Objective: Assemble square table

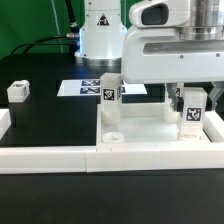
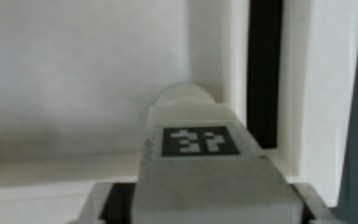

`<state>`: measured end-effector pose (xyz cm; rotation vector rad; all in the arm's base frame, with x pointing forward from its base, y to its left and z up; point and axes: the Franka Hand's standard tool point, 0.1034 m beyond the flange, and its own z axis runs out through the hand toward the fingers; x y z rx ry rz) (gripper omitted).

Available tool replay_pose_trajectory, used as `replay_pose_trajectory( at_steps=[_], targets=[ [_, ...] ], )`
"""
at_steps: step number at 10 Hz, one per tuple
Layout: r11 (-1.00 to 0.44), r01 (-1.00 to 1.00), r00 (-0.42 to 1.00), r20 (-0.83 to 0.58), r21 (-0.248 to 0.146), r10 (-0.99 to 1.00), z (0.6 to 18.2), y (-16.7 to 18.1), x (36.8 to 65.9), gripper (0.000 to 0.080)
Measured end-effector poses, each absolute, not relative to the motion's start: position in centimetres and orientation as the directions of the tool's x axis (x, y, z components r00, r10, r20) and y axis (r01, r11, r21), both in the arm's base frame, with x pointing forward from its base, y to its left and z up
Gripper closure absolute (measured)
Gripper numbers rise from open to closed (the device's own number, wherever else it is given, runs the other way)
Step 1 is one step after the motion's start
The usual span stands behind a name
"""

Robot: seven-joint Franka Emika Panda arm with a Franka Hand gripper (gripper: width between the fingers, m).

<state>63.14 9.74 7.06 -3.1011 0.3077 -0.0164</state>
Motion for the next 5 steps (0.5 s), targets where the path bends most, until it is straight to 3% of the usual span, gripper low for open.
replay_pose_trajectory(
  at_steps=[3, 5],
  targets=[
    [-0.937, -0.347, 0.938, 0.004, -0.027, -0.348, 7.01, 9.76, 63.12, 0.0510],
    [-0.777, -0.629, 0.777, 0.003, -0.037, -0.629, 6.95, 9.84, 63.09, 0.0510]
  ],
)
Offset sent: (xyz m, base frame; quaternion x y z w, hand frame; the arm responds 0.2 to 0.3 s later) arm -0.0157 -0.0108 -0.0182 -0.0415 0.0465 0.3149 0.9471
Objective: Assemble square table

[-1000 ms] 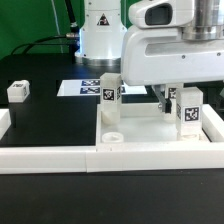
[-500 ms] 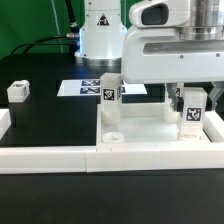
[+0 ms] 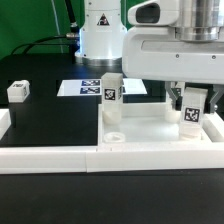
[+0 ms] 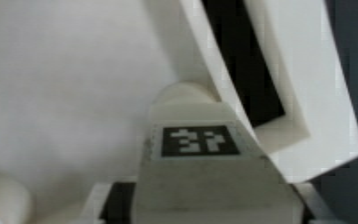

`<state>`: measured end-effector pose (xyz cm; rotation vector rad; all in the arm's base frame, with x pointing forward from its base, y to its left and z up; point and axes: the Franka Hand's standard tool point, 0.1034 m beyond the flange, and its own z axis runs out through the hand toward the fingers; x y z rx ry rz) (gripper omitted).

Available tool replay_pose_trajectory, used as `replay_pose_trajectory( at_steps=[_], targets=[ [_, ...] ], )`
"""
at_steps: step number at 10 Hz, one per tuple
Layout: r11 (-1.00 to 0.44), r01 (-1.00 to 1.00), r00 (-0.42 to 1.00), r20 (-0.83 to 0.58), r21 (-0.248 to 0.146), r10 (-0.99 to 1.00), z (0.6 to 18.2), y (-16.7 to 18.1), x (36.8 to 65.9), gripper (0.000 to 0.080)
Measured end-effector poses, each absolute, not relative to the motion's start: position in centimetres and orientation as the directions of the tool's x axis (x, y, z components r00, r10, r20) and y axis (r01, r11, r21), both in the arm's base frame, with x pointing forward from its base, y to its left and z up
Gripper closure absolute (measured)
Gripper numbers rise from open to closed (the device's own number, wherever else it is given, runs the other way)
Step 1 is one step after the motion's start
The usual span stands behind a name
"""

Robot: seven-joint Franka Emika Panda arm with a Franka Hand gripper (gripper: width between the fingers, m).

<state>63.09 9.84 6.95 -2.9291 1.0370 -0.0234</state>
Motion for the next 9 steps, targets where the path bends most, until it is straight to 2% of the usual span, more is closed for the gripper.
replay_pose_trajectory(
  at_steps=[2, 5, 6, 7, 8, 9],
  targets=[
    [-0.548, -0.835, 0.550, -0.057, -0.050, -0.833, 6.9, 10.0, 63.0, 0.0509],
    [-0.159, -0.985, 0.166, -0.107, -0.070, -0.980, 6.8, 11.0, 63.0, 0.0508],
    [-0.082, -0.993, 0.090, -0.108, -0.081, -0.990, 6.8, 11.2, 62.9, 0.0508],
    [-0.032, -0.997, 0.041, -0.113, -0.075, -0.993, 6.8, 11.3, 62.9, 0.0508],
    [-0.030, -0.997, 0.038, -0.113, -0.074, -0.993, 6.7, 11.3, 62.9, 0.0508],
    [-0.087, -0.993, 0.095, -0.107, -0.080, -0.990, 6.7, 11.3, 62.9, 0.0324]
  ],
)
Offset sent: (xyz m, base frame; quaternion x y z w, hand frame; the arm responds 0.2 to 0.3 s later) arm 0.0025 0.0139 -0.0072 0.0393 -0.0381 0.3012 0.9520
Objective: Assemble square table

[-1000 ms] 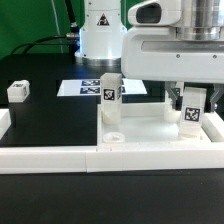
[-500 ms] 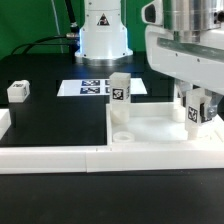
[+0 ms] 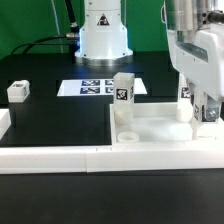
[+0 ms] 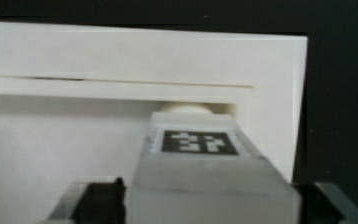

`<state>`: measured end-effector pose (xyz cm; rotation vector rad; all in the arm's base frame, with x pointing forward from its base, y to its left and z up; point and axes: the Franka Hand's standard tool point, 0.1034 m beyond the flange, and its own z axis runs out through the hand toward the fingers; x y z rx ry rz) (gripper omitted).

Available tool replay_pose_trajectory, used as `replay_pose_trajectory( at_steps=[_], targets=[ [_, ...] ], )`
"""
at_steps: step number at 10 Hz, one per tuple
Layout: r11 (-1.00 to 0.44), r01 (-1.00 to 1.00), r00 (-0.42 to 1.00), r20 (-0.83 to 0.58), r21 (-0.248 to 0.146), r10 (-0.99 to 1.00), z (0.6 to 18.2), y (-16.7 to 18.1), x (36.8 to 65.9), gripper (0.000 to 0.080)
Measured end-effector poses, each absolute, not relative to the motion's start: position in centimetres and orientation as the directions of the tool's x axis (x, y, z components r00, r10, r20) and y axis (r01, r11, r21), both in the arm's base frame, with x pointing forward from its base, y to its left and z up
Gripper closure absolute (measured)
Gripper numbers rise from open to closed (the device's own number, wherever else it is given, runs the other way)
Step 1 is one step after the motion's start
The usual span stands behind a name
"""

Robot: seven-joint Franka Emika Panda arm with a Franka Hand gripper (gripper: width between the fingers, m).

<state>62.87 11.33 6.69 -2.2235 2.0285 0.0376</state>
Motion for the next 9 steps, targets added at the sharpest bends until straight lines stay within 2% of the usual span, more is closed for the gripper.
replay_pose_trajectory(
  at_steps=[1, 2, 3, 5, 7, 8, 9],
  targets=[
    [-0.306, -0.947, 0.313, -0.066, -0.099, -0.948, 6.77, 11.68, 63.09, 0.0210],
    [-0.474, -0.875, 0.479, -0.038, -0.103, -0.877, 6.97, 11.91, 63.21, 0.0210],
    [-0.515, -0.851, 0.521, -0.033, -0.106, -0.853, 6.91, 11.82, 63.22, 0.0162],
    [-0.646, -0.755, 0.651, -0.014, -0.109, -0.759, 6.89, 11.75, 63.22, 0.0153],
    [-0.866, -0.493, 0.867, 0.033, -0.088, -0.497, 6.86, 12.06, 63.12, 0.0151],
    [-0.960, -0.270, 0.960, 0.051, -0.079, -0.275, 6.84, 12.13, 63.06, 0.0151],
    [-0.983, -0.169, 0.984, 0.048, -0.068, -0.172, 6.93, 12.20, 62.87, 0.0151]
  ],
)
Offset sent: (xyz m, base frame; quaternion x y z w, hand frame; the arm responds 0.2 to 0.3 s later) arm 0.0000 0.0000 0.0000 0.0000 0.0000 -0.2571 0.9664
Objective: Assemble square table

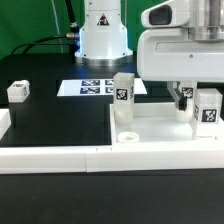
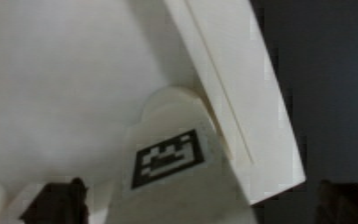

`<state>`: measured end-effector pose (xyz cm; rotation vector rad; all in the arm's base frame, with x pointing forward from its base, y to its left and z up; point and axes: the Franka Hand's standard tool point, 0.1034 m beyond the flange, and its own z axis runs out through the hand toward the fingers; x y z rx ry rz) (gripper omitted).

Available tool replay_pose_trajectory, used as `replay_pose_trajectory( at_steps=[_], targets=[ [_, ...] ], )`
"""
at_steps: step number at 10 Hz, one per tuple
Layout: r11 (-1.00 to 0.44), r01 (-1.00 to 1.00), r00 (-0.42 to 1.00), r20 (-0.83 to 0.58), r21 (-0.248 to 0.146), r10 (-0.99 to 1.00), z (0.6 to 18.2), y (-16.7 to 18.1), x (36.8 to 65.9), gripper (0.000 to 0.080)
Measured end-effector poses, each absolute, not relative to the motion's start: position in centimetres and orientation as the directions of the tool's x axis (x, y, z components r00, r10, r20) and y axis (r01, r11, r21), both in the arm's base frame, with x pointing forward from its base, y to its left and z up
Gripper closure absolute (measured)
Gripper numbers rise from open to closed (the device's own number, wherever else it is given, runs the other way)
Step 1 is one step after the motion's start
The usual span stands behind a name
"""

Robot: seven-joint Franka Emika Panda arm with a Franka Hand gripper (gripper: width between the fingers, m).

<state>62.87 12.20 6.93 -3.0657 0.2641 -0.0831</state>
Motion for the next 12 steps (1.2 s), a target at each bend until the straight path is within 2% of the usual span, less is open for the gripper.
replay_pose_trajectory(
  at_steps=[1, 3, 4, 6, 7, 9, 10, 11, 12],
  targets=[
    [-0.977, -0.202, 0.978, 0.047, -0.070, -0.205, 6.87, 12.20, 62.88, 0.0151],
    [-0.972, -0.223, 0.973, 0.045, -0.071, -0.227, 6.85, 12.20, 62.86, 0.0407],
    [-0.948, -0.309, 0.949, 0.037, -0.078, -0.312, 6.83, 12.20, 62.85, 0.0510],
    [-0.883, -0.461, 0.885, 0.024, -0.084, -0.464, 6.85, 12.17, 62.88, 0.0510],
    [-0.774, -0.628, 0.776, 0.010, -0.084, -0.631, 6.98, 12.10, 63.01, 0.0510],
    [-0.481, -0.873, 0.484, -0.027, -0.079, -0.875, 6.65, 12.08, 63.00, 0.0510],
    [-0.276, -0.958, 0.281, -0.070, -0.072, -0.957, 6.65, 11.95, 63.26, 0.0510],
    [-0.073, -0.995, 0.080, -0.115, -0.063, -0.990, 6.62, 11.92, 63.29, 0.0509],
    [0.040, -0.998, -0.033, -0.123, -0.053, -0.992, 6.53, 12.18, 63.17, 0.0509]
  ],
)
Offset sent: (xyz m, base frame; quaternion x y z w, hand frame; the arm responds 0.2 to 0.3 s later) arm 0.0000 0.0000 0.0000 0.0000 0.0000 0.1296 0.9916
